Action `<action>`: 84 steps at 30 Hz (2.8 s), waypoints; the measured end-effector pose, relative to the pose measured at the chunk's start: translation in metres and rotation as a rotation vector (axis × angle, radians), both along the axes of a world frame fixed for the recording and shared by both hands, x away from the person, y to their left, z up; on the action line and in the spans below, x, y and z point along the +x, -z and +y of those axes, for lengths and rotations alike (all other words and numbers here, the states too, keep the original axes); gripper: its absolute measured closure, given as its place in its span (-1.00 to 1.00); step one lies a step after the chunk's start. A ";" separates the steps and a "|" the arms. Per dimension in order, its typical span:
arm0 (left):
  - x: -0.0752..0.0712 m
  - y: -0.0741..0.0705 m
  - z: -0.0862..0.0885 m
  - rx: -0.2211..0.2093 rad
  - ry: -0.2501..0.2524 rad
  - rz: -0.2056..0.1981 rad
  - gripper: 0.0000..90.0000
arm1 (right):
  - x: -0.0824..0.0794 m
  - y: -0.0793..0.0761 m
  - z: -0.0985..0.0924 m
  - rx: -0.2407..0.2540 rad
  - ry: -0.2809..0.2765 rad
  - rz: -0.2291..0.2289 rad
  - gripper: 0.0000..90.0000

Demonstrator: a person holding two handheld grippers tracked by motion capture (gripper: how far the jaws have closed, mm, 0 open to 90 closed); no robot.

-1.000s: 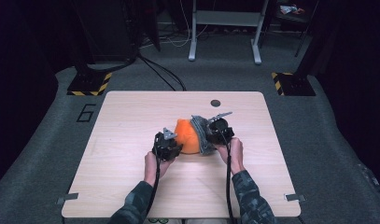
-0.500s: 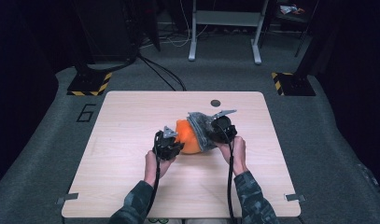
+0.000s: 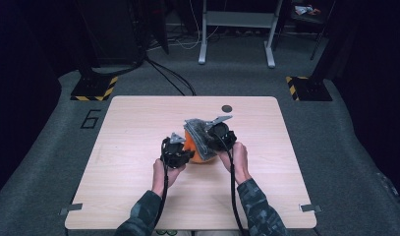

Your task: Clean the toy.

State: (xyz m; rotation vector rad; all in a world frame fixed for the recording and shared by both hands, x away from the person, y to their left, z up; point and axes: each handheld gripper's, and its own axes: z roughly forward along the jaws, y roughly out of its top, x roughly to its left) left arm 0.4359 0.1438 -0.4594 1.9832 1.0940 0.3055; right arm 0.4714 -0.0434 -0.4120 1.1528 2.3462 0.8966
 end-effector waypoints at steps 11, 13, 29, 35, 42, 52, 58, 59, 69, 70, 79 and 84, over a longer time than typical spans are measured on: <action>0.001 0.004 0.004 -0.002 -0.006 0.004 0.88 | 0.004 0.010 -0.015 0.002 0.043 0.036 0.64; 0.001 0.004 0.004 -0.009 -0.015 0.005 0.88 | 0.006 0.015 -0.021 0.001 0.052 0.046 0.64; 0.002 0.008 0.006 -0.012 -0.029 0.006 0.87 | 0.023 0.050 -0.043 -0.026 0.145 0.178 0.64; 0.002 0.008 0.008 -0.014 -0.039 0.005 0.86 | 0.028 0.068 -0.047 -0.058 0.167 0.234 0.63; 0.002 0.008 0.009 -0.007 -0.040 0.002 0.86 | 0.023 0.057 -0.054 -0.036 0.168 0.207 0.64; 0.000 0.005 0.003 0.015 -0.018 -0.017 0.86 | 0.001 -0.009 -0.020 0.024 0.035 0.043 0.64; -0.001 0.004 0.001 0.015 -0.015 -0.019 0.86 | 0.002 -0.009 0.007 -0.016 -0.035 0.028 0.63; 0.000 0.004 0.002 0.021 -0.009 -0.019 0.86 | 0.003 -0.006 0.010 -0.029 -0.029 0.038 0.63; 0.001 0.006 0.004 0.010 -0.023 -0.016 0.86 | 0.008 0.005 -0.011 -0.026 0.021 0.067 0.63; 0.001 0.006 0.004 0.012 -0.023 -0.016 0.86 | 0.009 0.007 -0.013 -0.025 0.023 0.068 0.63; 0.001 0.008 0.005 0.007 -0.030 -0.014 0.86 | 0.010 0.028 -0.035 -0.023 0.077 0.107 0.63; 0.001 0.008 0.006 0.015 -0.025 -0.017 0.85 | 0.013 0.041 -0.044 -0.038 0.106 0.147 0.63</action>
